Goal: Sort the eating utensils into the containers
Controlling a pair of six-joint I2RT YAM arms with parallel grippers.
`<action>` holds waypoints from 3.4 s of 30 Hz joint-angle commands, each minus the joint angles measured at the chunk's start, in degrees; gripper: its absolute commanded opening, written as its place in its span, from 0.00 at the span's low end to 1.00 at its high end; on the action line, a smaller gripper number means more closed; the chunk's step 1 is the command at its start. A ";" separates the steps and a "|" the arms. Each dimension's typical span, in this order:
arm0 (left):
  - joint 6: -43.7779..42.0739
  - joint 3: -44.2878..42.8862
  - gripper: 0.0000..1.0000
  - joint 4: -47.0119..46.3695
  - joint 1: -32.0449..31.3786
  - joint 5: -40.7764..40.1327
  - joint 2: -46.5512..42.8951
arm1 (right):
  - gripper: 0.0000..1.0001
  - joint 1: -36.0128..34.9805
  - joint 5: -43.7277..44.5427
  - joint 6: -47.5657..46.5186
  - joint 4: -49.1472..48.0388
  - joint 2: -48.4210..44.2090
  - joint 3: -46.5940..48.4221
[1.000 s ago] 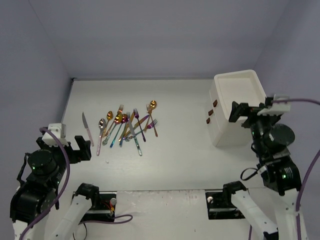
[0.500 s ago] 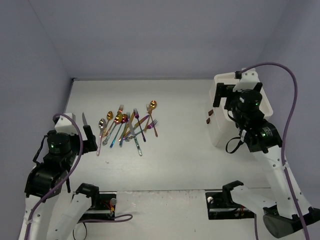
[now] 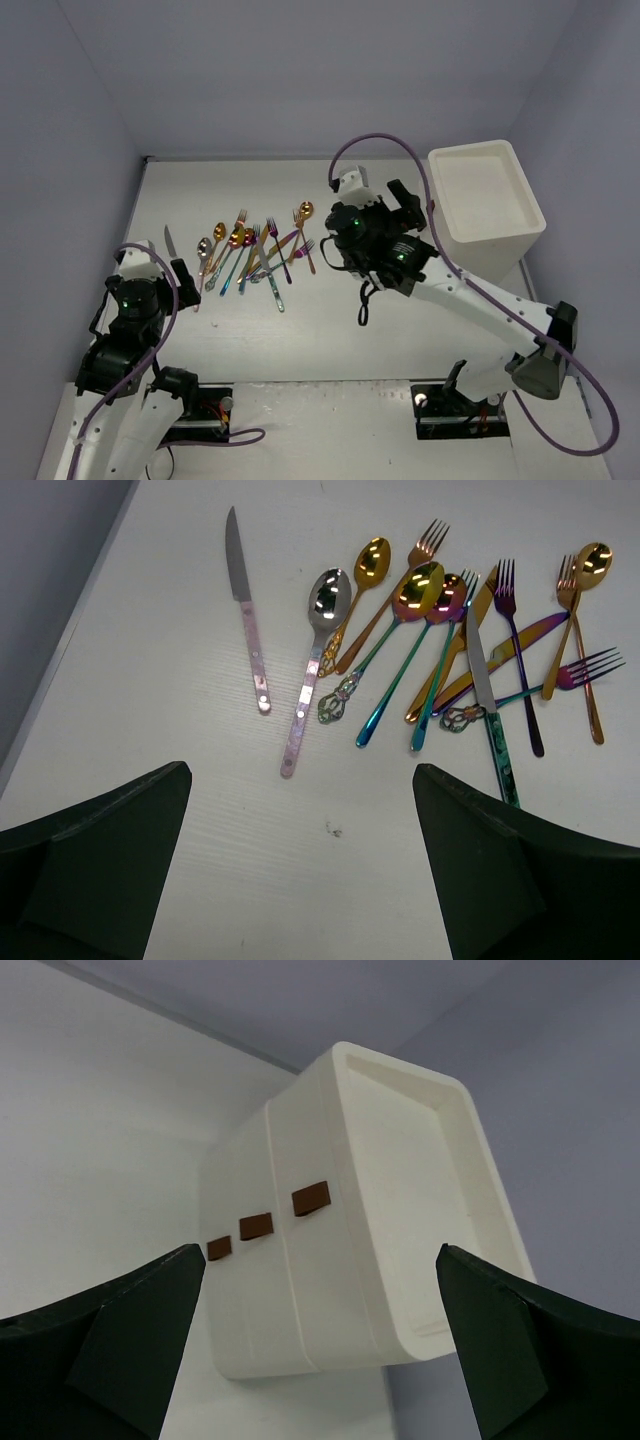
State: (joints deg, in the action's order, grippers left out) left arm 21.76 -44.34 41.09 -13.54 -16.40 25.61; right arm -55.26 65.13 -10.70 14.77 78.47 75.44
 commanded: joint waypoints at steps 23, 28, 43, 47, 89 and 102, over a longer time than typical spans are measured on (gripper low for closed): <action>-0.31 -1.35 0.91 -4.70 0.18 0.62 2.88 | 0.69 11.23 9.75 -12.55 -2.37 19.14 -0.64; -0.11 -1.28 0.91 -4.61 0.18 1.28 3.02 | 0.68 13.68 9.66 -10.46 -2.32 22.80 -0.06; 0.04 -1.35 0.91 -4.53 0.27 2.14 2.85 | 0.65 19.16 13.75 -11.50 -2.29 29.42 3.41; -0.05 -1.37 0.91 -4.50 0.42 2.46 2.93 | 0.65 19.82 14.62 -12.64 -2.29 30.24 4.74; -0.22 -1.37 0.91 -4.44 0.95 4.12 2.96 | 0.38 23.15 19.00 -14.26 -2.87 31.96 6.12; -0.22 -1.28 0.91 -4.44 0.97 4.27 2.96 | 0.00 20.61 17.89 -14.26 -2.99 30.77 6.30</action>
State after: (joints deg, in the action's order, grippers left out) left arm 21.67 -44.34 39.57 -13.02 -12.27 27.40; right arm -32.93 80.77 -25.59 12.40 111.33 79.96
